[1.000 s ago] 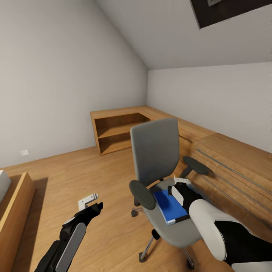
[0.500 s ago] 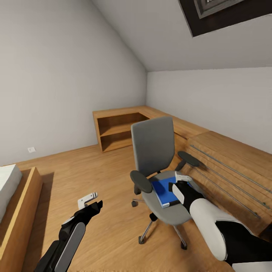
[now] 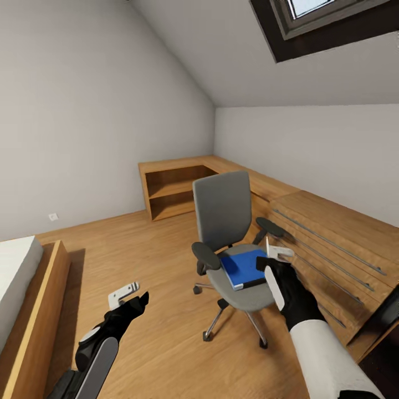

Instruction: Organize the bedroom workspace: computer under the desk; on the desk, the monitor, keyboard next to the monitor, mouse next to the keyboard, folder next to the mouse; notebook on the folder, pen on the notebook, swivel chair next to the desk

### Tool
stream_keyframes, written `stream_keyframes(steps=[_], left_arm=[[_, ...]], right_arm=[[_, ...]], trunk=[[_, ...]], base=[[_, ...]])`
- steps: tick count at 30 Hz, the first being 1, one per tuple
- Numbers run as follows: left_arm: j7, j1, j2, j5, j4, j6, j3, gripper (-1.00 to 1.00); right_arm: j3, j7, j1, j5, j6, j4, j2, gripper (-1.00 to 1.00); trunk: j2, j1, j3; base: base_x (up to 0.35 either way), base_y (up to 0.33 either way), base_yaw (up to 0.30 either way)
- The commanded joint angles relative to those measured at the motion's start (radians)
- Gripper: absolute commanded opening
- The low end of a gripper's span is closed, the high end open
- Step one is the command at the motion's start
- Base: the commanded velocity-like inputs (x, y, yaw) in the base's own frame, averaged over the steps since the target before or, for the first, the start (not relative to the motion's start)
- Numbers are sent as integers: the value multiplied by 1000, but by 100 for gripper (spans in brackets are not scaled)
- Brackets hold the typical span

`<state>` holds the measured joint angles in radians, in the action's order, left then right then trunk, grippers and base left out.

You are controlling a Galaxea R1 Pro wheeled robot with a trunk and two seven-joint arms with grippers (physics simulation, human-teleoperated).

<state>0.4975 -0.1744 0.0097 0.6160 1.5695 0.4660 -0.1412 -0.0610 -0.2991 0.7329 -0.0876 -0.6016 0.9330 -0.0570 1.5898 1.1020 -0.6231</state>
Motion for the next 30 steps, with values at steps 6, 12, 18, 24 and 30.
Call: stream_keyframes(steps=[6, 12, 18, 24, 30], left_arm=[[10, 36, 0, 10, 42, 2, -23, 100], [12, 43, 1, 10, 48, 3, -66, 100], [12, 44, 1, 10, 49, 3, -74, 100], [13, 44, 0, 6, 47, 3, -83, 100], [14, 44, 2, 4, 43, 3, -133, 100]], right_arm=[[-3, 0, -204, -35, -146, 411, -7, -100], [-4, -1, -275, -120, -207, 548, -9, -100], [-7, -1, -285, -148, -220, 590, -9, -100], [-16, -1, -287, -155, -217, 608, -10, -100], [-121, 0, -287, -223, -217, 605, -7, -100]], trunk=[[-42, -23, 18], [-84, -46, 37], [-126, -69, 56], [-168, -92, 74], [-182, -100, 82]], base=[[-45, 0, 0], [-8, 0, 0], [-1, 0, 0], [0, 0, 0], [0, 0, -167]])
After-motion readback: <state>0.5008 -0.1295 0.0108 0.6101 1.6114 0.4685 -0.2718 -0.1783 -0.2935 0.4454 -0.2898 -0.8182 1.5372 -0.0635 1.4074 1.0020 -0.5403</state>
